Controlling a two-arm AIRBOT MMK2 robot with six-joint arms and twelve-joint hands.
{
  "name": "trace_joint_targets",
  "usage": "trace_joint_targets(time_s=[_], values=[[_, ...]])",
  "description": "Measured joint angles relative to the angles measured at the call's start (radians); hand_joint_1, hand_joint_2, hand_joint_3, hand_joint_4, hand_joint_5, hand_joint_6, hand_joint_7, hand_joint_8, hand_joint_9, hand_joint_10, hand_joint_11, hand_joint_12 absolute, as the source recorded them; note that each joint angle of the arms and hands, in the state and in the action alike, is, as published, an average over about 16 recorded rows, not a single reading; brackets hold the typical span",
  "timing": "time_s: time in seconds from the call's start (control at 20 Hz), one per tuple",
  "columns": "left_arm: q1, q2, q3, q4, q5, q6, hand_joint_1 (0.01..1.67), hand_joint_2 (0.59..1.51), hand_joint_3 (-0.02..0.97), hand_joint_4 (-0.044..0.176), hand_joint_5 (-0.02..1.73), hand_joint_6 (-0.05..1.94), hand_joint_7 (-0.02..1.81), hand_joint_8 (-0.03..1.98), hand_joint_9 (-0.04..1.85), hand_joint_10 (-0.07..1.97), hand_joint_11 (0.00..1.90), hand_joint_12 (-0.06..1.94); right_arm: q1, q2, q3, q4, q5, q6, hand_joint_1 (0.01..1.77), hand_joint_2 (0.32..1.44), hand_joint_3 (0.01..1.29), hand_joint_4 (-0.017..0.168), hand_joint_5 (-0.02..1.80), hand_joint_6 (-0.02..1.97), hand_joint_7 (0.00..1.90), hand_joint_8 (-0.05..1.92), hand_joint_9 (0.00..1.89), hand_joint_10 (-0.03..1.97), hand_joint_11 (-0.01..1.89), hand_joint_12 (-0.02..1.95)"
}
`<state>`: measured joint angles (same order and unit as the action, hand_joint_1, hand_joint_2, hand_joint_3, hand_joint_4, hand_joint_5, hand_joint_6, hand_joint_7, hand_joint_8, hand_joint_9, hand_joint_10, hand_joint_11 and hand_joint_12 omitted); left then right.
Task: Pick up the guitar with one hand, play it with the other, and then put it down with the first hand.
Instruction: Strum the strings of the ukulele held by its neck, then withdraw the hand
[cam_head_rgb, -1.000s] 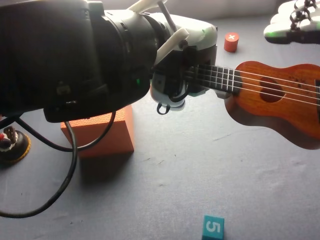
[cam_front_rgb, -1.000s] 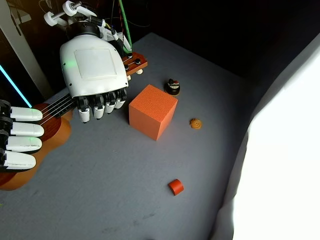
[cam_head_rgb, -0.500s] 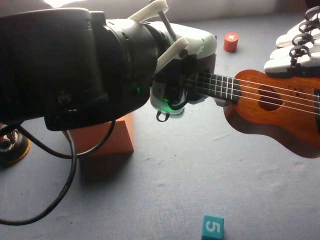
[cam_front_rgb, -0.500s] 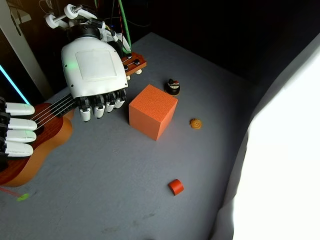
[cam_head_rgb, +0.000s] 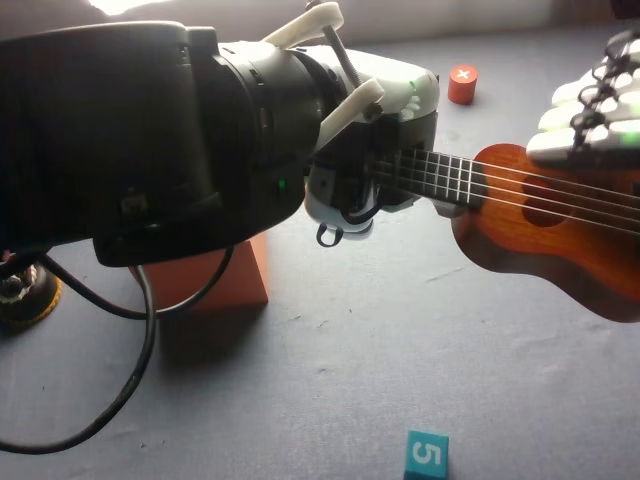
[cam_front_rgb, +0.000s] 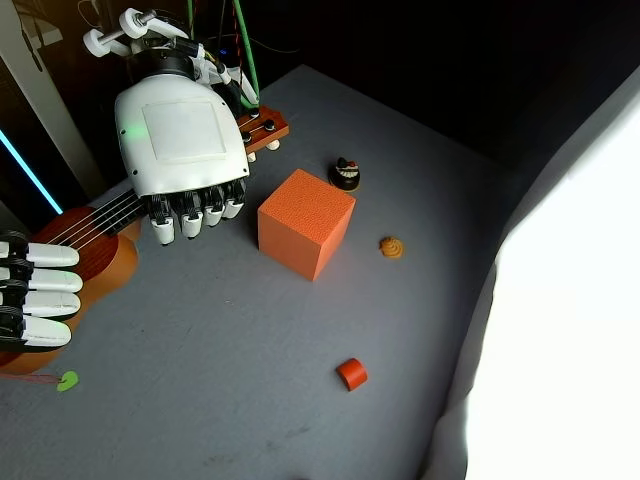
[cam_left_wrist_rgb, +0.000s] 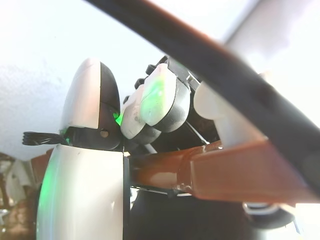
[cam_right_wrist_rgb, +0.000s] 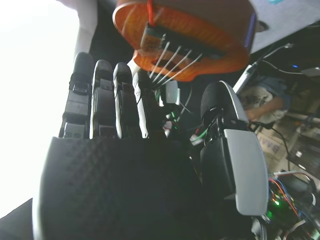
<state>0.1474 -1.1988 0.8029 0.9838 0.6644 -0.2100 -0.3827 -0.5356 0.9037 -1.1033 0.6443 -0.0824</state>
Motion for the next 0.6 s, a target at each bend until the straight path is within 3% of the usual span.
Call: trace_joint_targets(time_s=[0.6], values=[[0.000, -0.001, 0.000, 0.003, 0.000, 0.000, 1.51, 1.073, -0.004, 0.042, 1.33, 1.88, 1.35, 1.96, 1.44, 1.94, 1.49, 1.92, -0.004, -0.006, -0.008, 0.016, -0.004, -0.031, 0.33, 1.27, 0.02, -0.002, 0.24, 0.03, 0.19, 0.02, 0.17, 0.02, 0.01, 0.57]])
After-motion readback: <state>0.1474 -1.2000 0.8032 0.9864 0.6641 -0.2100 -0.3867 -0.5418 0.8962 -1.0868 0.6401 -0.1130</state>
